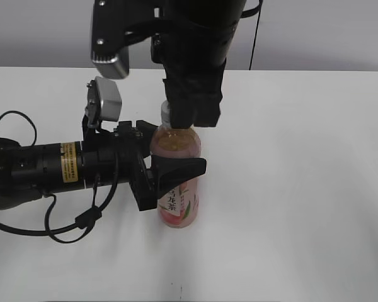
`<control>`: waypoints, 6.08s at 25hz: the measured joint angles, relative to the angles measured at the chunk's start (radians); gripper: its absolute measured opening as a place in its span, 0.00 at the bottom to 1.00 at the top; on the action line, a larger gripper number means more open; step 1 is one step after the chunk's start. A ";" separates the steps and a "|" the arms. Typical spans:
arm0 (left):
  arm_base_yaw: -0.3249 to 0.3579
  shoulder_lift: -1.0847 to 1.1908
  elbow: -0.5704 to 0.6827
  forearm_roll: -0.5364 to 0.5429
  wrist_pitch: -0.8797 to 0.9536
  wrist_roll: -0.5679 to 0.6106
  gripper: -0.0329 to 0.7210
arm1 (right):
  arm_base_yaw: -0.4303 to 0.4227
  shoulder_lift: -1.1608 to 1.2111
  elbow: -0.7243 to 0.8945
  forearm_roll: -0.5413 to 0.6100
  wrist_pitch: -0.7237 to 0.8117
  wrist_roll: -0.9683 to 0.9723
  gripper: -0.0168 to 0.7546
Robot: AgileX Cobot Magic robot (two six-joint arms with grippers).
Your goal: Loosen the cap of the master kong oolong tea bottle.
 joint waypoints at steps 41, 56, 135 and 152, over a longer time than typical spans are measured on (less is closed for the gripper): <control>-0.003 0.000 0.000 0.010 -0.007 -0.014 0.64 | -0.007 -0.075 -0.004 -0.080 -0.018 -1.321 0.38; -0.003 0.000 0.000 0.008 -0.007 -0.015 0.64 | -0.371 -0.056 0.243 -0.014 -0.016 -0.366 0.38; -0.002 -0.578 0.001 0.151 0.326 -0.416 0.82 | -0.435 -1.566 1.241 0.087 -0.132 0.673 0.76; -0.002 -0.693 0.002 -0.306 1.322 -0.439 0.81 | -0.435 -1.566 1.241 0.084 -0.131 0.676 0.76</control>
